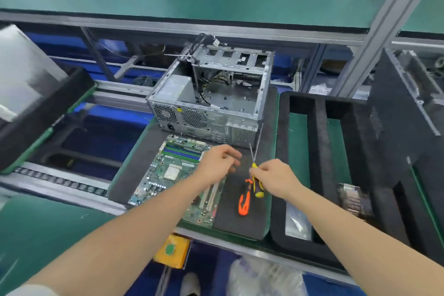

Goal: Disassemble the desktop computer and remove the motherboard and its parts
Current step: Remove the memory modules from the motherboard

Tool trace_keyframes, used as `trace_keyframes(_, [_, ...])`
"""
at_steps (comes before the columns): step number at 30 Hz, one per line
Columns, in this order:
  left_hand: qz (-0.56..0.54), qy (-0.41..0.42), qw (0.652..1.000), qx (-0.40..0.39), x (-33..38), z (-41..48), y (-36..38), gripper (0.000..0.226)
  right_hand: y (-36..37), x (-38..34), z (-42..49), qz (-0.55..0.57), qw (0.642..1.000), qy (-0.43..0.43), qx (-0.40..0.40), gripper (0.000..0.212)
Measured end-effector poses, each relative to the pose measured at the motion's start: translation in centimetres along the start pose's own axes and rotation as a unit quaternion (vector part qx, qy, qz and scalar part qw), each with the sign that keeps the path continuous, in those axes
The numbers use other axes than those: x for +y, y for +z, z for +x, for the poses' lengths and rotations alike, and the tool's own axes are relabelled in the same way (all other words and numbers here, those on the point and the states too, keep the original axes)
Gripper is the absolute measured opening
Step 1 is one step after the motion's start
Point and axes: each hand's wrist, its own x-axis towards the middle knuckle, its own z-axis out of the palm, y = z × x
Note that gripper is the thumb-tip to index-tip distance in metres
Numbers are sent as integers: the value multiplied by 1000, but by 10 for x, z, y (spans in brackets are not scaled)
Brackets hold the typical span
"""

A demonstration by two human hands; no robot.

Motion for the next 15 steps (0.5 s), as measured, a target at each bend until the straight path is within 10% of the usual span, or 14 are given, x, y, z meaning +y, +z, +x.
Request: trace_keyframes(15, [113, 51, 975, 185, -115, 59, -172, 20, 89, -64, 32, -165, 973, 140, 84, 36])
